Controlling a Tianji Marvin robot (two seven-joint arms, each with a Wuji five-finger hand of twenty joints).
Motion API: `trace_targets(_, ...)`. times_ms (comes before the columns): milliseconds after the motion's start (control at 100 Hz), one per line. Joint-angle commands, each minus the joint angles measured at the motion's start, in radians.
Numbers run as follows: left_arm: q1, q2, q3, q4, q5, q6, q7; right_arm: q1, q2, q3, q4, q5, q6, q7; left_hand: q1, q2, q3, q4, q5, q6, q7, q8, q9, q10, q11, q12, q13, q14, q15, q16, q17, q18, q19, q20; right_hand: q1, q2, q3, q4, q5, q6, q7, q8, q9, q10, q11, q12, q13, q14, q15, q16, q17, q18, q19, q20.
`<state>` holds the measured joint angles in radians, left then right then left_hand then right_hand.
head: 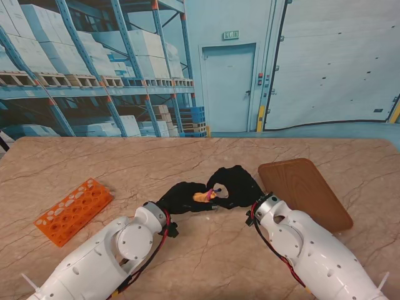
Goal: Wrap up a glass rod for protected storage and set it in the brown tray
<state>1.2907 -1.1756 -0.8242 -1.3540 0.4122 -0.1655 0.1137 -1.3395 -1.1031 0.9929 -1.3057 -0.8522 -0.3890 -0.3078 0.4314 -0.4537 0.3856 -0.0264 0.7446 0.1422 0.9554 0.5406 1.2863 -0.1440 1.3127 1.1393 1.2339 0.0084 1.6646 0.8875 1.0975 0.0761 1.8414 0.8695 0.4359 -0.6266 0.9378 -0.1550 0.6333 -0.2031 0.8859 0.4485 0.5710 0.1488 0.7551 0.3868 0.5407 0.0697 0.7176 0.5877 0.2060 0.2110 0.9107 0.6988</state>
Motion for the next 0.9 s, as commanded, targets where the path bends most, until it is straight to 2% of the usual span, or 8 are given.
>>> trace_targets(0, 0.004, -0.005, 0.001, -0.013, -0.002, -0.004, -0.006, 0.0, -0.005, -0.007, 0.001, -0.009, 0.005, -0.003, -0.041, 0.027, -0.033, -0.042, 0.01, -0.001, -0.029, 0.017, 0.011, -0.055, 0.049, 0.016, 0.037, -0.028, 0.078, 0.019, 0.026, -0.114, 0.253, 0.026, 0.03, -0.033, 0.024, -0.002, -0.021, -0.015, 0.004, -0.003, -0.024, -0.009, 0.019, 0.016, 0.009, -0.014, 0.022, 0.012, 0.003, -0.018, 0.03, -0.008)
trace_targets(170, 0.011, -0.007, -0.003, -0.021, -0.023, -0.001, -0.012, 0.005, -0.004, -0.016, 0.006, -0.02, 0.005, -0.009, 0.048, 0.243, -0.223, 0.006, 0.013, 0.012, -0.049, 0.014, 0.004, -0.017, 0.049, 0.021, 0.036, 0.012, 0.084, 0.021, 0.023, -0.076, 0.253, 0.041, 0.039, -0.051, 0.032, -0.001, -0.023, -0.016, 0.002, -0.003, -0.025, -0.008, 0.022, 0.015, 0.009, -0.012, 0.025, 0.01, 0.002, -0.017, 0.037, -0.014)
trace_targets(290, 0.017, -0.008, -0.006, -0.033, -0.036, 0.017, -0.014, 0.005, -0.002, -0.014, 0.008, -0.028, -0.003, -0.013, 0.155, 0.362, -0.174, 0.027, 0.022, 0.014, -0.048, 0.013, 0.013, -0.001, 0.052, 0.02, 0.037, 0.035, 0.091, 0.022, 0.021, -0.052, 0.253, 0.049, 0.04, -0.057, 0.036, 0.001, -0.025, -0.018, 0.0, -0.002, -0.026, -0.008, 0.023, 0.015, 0.009, -0.014, 0.025, 0.009, 0.004, -0.017, 0.04, -0.018)
trace_targets(340, 0.02, -0.009, -0.006, -0.038, -0.035, 0.029, -0.012, 0.005, -0.002, -0.012, 0.007, -0.029, -0.007, -0.015, 0.172, 0.39, -0.094, 0.055, 0.026, 0.012, -0.04, 0.012, 0.017, 0.0, 0.054, 0.017, 0.037, 0.037, 0.094, 0.017, 0.021, -0.043, 0.253, 0.054, 0.038, -0.058, 0.037, 0.001, -0.027, -0.019, -0.001, -0.001, -0.026, -0.01, 0.023, 0.014, 0.009, -0.016, 0.025, 0.008, 0.005, -0.019, 0.041, -0.02)
trace_targets(550, 0.025, -0.012, -0.009, -0.048, -0.051, 0.052, -0.013, -0.012, 0.0, 0.01, -0.008, -0.034, -0.015, -0.013, 0.178, 0.332, 0.141, 0.082, 0.003, -0.006, 0.01, -0.055, 0.022, 0.007, 0.053, 0.014, 0.036, 0.047, 0.099, 0.012, 0.02, -0.028, 0.253, 0.057, 0.013, -0.054, 0.031, 0.043, -0.032, 0.007, -0.036, 0.028, -0.033, -0.012, 0.018, 0.01, 0.006, -0.018, 0.02, 0.003, 0.004, -0.019, 0.046, -0.033)
trace_targets(590, 0.026, -0.013, -0.01, -0.049, -0.057, 0.055, -0.013, -0.019, 0.002, 0.019, -0.014, -0.036, -0.015, -0.008, 0.136, 0.309, 0.211, 0.105, -0.004, -0.01, 0.026, -0.071, 0.021, 0.008, 0.053, 0.014, 0.036, 0.049, 0.099, 0.012, 0.02, -0.026, 0.253, 0.056, 0.006, -0.055, 0.034, 0.072, -0.037, 0.017, -0.053, 0.05, -0.037, -0.013, 0.016, 0.009, 0.004, -0.018, 0.016, 0.001, 0.004, -0.021, 0.046, -0.037)
trace_targets(780, 0.031, -0.015, -0.016, -0.054, -0.08, 0.056, -0.017, -0.061, 0.005, 0.075, -0.05, -0.013, 0.002, 0.038, 0.01, 0.244, 0.418, 0.222, -0.015, -0.006, 0.068, -0.083, 0.009, 0.055, 0.053, 0.011, 0.036, 0.07, 0.091, 0.012, 0.018, -0.009, 0.253, 0.051, 0.011, -0.047, 0.031, 0.074, -0.076, 0.029, -0.105, 0.109, -0.063, -0.021, 0.0, 0.005, -0.001, -0.026, 0.002, -0.004, 0.008, -0.031, 0.046, -0.045)
trace_targets(890, 0.036, -0.017, -0.021, -0.059, -0.098, 0.055, -0.018, -0.087, 0.001, 0.108, -0.07, 0.038, 0.025, 0.076, -0.009, 0.257, 0.425, 0.239, -0.011, 0.014, 0.085, -0.078, 0.004, 0.062, 0.049, 0.009, 0.035, 0.091, 0.087, 0.012, 0.016, 0.005, 0.253, 0.053, 0.014, -0.03, 0.04, 0.073, -0.086, 0.023, -0.11, 0.11, -0.066, -0.024, -0.003, 0.004, 0.0, -0.03, -0.005, -0.007, 0.01, -0.037, 0.042, -0.046)
